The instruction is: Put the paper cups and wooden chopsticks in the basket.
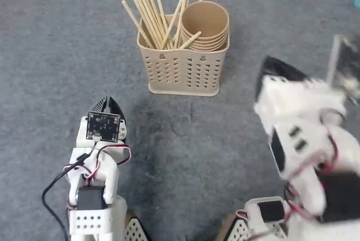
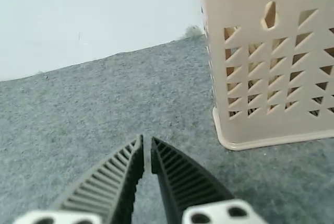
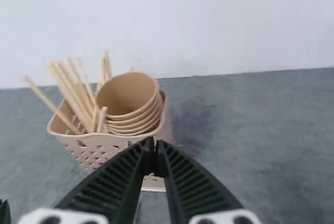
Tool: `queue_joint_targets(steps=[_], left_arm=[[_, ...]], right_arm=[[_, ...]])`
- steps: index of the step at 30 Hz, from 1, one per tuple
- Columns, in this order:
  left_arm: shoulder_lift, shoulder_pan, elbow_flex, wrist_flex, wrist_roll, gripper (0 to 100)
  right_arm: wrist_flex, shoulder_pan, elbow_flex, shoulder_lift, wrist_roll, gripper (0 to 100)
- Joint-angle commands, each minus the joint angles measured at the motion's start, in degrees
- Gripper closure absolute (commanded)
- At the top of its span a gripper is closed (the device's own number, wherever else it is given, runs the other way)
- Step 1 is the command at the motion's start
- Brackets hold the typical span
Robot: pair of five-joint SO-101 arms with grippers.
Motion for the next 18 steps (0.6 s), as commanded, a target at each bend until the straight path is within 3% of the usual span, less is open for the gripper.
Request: queue_joint_targets(steps=[1,4,9,13,18], left_arm=[[-0.8,0.3,-0.5,0.2,0.6,98],[-0.7,0.3,-0.5,1.1,0.6,98],[-1.0,4.1,-0.5,6.8,0.6,98],[-0.8,6.7,-0.5,7.9,0.6,98],[-0.7,6.3,-0.5,11.9,0.6,99]], right_arm=[[-0.5,5.9,5.5,-6.8,-0.8,98.6],[-3.7,11.1,13.6,-14.0,-0.2,98.6],[-11.9,18.1,29.4,-28.9,7.8,98.7],[-13.7,19.6,42.2,-38.0,13.5,98.7],[-14.5,19.3,58.4,-43.9,15.2,98.7]])
